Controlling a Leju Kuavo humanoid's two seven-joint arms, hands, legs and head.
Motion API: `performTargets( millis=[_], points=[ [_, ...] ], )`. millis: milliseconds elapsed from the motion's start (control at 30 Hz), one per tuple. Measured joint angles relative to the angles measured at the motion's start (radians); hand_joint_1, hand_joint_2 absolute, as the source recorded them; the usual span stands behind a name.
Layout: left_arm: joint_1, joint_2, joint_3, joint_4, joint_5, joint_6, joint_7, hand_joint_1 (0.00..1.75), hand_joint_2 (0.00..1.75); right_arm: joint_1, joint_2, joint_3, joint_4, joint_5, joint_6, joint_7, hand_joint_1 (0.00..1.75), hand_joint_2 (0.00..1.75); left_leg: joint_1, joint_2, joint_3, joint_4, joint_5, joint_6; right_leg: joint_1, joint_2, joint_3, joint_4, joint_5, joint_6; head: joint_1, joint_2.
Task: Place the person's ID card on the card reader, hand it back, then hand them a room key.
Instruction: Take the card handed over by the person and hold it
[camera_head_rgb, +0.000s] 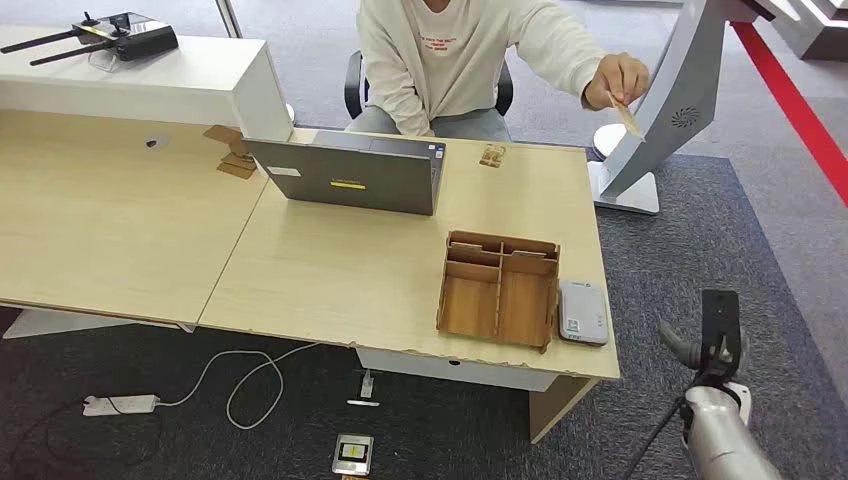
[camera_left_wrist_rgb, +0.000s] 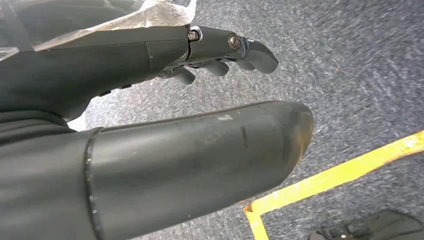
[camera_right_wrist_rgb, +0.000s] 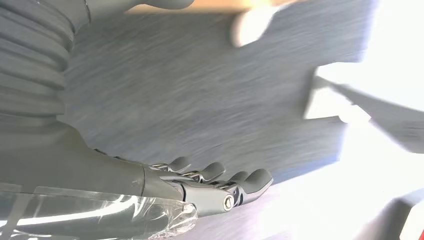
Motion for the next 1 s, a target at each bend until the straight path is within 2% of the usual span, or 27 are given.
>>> performTargets(
  millis=[133, 233, 433, 667, 1000],
  points=[
    [0.001, 0.0, 0.0, 0.0, 0.0, 0.009, -0.005, 0.0, 0.0, -0.045, 0.012, 0.045, -0.116, -0.044, 0.014, 0.037, 0.0, 1.75, 0.0, 0.0, 0.0, 0.0, 0.0, 0.0, 0.0, -0.001, 0.0, 0.0, 0.0, 0.0, 0.0, 0.0],
    [0.002, -0.001, 0.0, 0.0, 0.0, 0.014, -0.005, 0.0, 0.0, -0.064, 0.026, 0.088, -0.209, -0.03, 0.019, 0.033, 0.0, 1.75, 0.0, 0.0, -0.001, 0.0, 0.0, 0.0, 0.0, -0.001, 0.0, 0.0, 0.0, 0.0, 0.0, 0.0],
    [0.001, -0.002, 0.0, 0.0, 0.0, 0.012, -0.024, 0.0, 0.0, -0.097, 0.075, 0.247, -0.337, 0.207, -0.014, 0.02, 0.0, 1.75, 0.001, 0.0, -0.001, 0.0, 0.0, 0.0, 0.0, 0.0, -0.002, 0.0, 0.0, 0.0, 0.0, 0.0],
    [0.002, -0.008, 0.0, 0.0, 0.011, 0.014, -0.025, 0.0, 0.0, -0.122, 0.133, 0.395, -0.387, 0.255, -0.021, 0.026, 0.0, 1.75, 0.001, -0.001, -0.002, 0.0, 0.0, 0.0, 0.001, -0.001, -0.002, 0.0, -0.001, 0.0, 0.0, 0.0],
    [0.002, -0.014, 0.0, 0.0, 0.021, 0.027, -0.025, 0.0, 0.0, -0.139, 0.162, 0.484, -0.41, 0.263, -0.022, 0.042, 0.0, 1.75, 0.001, -0.001, -0.002, 0.0, 0.0, 0.0, 0.001, -0.001, -0.002, 0.0, -0.001, 0.0, 0.0, 0.0]
  ],
)
